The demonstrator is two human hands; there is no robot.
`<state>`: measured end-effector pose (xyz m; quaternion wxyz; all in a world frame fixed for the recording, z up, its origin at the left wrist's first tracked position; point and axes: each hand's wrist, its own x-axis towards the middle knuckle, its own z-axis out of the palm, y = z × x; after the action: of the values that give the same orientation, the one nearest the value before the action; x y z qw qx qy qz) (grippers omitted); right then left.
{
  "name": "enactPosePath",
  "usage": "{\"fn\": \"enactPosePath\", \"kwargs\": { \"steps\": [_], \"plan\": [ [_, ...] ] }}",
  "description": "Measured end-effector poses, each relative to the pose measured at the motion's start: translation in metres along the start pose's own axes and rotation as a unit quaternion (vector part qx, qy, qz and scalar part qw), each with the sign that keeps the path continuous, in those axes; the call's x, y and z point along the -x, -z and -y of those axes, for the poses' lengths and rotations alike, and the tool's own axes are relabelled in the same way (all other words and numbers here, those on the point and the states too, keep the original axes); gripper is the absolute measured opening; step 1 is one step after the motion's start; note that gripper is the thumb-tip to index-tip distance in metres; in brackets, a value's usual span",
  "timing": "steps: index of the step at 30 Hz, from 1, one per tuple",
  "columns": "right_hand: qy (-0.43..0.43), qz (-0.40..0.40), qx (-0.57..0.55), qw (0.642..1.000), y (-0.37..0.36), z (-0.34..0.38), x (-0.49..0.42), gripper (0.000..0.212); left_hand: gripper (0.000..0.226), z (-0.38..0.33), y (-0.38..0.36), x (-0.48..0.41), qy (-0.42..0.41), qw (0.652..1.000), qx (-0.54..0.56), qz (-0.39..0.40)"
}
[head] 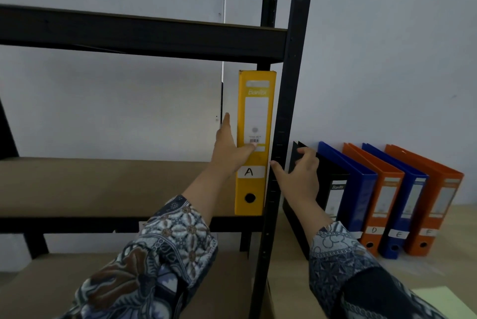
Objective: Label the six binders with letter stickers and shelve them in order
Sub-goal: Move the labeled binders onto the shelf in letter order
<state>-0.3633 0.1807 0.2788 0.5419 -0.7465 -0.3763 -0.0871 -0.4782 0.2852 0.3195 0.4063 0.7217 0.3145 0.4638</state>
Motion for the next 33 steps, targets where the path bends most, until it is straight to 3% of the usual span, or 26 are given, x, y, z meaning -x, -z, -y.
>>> {"fn": "enactPosePath", "kwargs": {
  "steps": [4,7,9,13,20,28,33],
  "plan": [
    [-0.024,0.025,0.011,0.999,0.005,-0.011,0.008,0.063,0.080,0.008,-0.007,0.039,-0.096,0.982,-0.069,-0.147],
    [-0.034,0.056,0.017,0.998,0.012,-0.024,0.016,0.063,0.062,0.024,-0.015,0.067,-0.188,0.948,-0.156,-0.203],
    [-0.044,0.082,0.023,0.995,0.018,-0.035,0.021,0.063,0.052,0.033,-0.026,0.084,-0.239,0.935,-0.174,-0.195],
    [-0.075,0.128,0.047,0.988,0.030,-0.063,0.031,0.064,0.039,0.043,-0.055,0.120,-0.265,0.947,-0.155,-0.097],
    [-0.128,0.182,0.057,0.973,0.065,-0.126,0.025,0.058,0.043,0.047,-0.129,0.143,-0.220,0.955,-0.189,0.058],
    [-0.150,0.224,0.027,0.963,0.091,-0.202,-0.026,0.048,0.060,0.064,-0.216,0.105,-0.067,0.974,-0.181,0.118],
    [-0.164,0.246,0.003,0.955,0.084,-0.238,-0.060,0.060,0.066,0.084,-0.258,0.074,0.051,0.977,-0.158,0.135]
  ]
}}
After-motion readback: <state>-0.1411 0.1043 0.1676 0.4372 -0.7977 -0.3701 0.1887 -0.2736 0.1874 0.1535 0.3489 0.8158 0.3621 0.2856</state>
